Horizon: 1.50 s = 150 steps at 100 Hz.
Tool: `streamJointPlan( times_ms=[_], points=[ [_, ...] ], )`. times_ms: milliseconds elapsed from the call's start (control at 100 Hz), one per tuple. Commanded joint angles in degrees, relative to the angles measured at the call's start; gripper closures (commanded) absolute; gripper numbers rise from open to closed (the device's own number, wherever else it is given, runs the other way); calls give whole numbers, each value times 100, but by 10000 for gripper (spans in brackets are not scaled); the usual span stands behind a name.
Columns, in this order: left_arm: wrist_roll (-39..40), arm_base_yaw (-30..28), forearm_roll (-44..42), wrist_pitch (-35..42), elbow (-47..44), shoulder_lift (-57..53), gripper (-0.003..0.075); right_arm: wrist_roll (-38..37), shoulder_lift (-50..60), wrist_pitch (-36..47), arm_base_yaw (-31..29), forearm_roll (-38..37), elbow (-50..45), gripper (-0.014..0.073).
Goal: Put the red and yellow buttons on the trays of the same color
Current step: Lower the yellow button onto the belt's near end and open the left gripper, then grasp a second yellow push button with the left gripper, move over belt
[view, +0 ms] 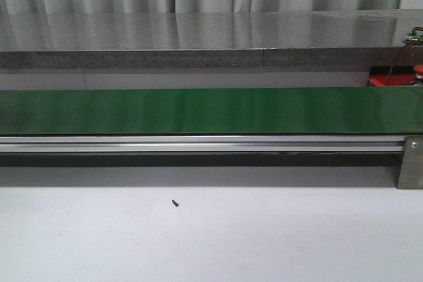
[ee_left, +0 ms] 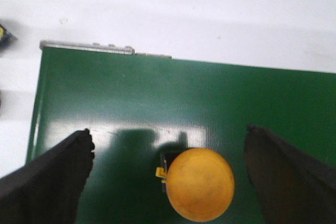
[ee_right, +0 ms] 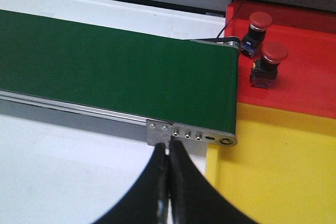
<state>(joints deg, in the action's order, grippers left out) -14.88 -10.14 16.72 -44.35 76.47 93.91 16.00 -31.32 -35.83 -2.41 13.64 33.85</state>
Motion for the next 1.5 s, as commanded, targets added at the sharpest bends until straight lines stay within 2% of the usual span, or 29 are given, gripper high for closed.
streamJointPlan(
  times_ms=[0, 180, 610, 750, 950, 1490],
  points=[
    [-71, 1, 191, 186, 291, -461, 140, 48, -4, 371, -7, 64, 141, 690],
    [-65, -375, 59, 223, 462, -558, 141, 48, -4, 371, -7, 64, 141, 690],
    [-65, -2298, -239, 774, 462, -293, 141, 48, -4, 371, -7, 64, 141, 690],
    [-54, -2723, -198, 980, 462, 15, 141, 48, -4, 371, -7, 64, 141, 690],
    [-54, -2917, -277, 1344, 462, 516, 141, 48, -4, 371, -7, 64, 141, 690],
    [-54, -2917, -345, 1962, 473, 1575, 141, 48, -4, 371, -7, 64, 141, 690]
  ],
)
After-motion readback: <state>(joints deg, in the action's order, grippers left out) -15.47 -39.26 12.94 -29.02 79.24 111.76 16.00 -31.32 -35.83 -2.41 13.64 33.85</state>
